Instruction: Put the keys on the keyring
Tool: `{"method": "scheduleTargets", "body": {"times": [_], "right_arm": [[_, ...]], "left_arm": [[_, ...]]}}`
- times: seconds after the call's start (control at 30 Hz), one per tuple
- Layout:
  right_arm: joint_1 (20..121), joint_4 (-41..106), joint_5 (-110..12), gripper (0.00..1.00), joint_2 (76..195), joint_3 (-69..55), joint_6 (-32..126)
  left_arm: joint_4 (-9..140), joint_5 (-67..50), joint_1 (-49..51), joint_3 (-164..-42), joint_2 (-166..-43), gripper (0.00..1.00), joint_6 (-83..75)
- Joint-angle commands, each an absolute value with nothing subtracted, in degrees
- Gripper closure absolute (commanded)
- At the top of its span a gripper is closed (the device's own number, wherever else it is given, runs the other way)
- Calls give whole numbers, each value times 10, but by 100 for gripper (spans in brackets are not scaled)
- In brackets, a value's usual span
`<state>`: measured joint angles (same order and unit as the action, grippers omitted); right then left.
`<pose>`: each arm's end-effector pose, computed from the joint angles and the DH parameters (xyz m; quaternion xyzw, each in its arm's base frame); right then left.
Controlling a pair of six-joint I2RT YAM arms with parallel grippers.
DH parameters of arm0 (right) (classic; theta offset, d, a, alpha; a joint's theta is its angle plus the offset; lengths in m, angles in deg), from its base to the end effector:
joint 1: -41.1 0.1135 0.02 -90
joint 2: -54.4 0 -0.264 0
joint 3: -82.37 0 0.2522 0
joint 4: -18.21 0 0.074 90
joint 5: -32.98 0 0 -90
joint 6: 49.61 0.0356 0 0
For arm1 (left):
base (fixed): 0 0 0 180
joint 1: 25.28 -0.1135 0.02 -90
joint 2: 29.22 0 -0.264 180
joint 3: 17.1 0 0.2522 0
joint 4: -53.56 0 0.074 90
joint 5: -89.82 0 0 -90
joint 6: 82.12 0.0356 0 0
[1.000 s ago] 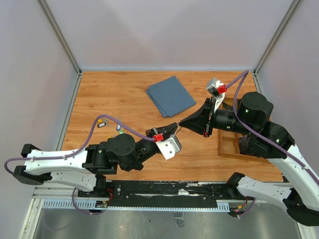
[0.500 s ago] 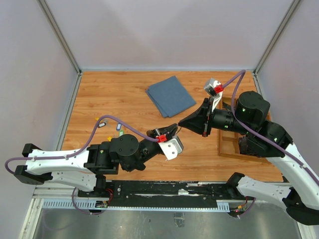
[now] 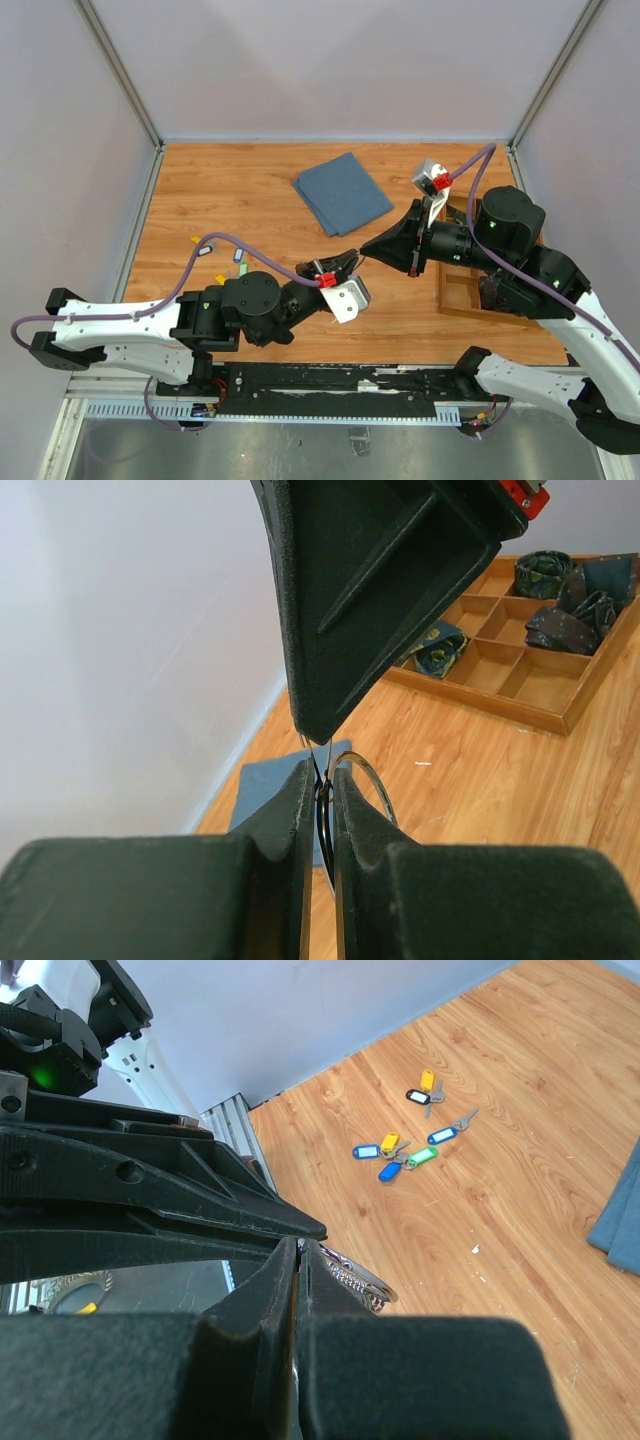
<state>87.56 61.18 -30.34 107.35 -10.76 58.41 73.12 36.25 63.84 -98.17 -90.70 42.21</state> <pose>0.0982 0.1265 0.4818 -0.3273 0.6439 0.4993 0.4785 0.0247 -0.2338 0.4301 0.4866 0.5128 -0.1129 0.6982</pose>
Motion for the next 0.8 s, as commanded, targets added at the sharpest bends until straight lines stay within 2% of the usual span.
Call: {"method": "scheduleTargets", "body": {"times": [0.0, 0.1, 0.37, 0.77], "right_arm": [[879, 567, -321, 100, 1061, -105, 575], [879, 566, -321, 96, 1055, -104, 569], [879, 558, -324, 75, 1034, -89, 552], [879, 684, -290, 65, 1075, -149, 492]], "left_arm": [[733, 353, 650, -992, -916, 99, 423], [731, 361, 649, -990, -916, 100, 426], [728, 374, 650, -988, -918, 99, 429], [727, 389, 650, -990, -927, 100, 435]]}}
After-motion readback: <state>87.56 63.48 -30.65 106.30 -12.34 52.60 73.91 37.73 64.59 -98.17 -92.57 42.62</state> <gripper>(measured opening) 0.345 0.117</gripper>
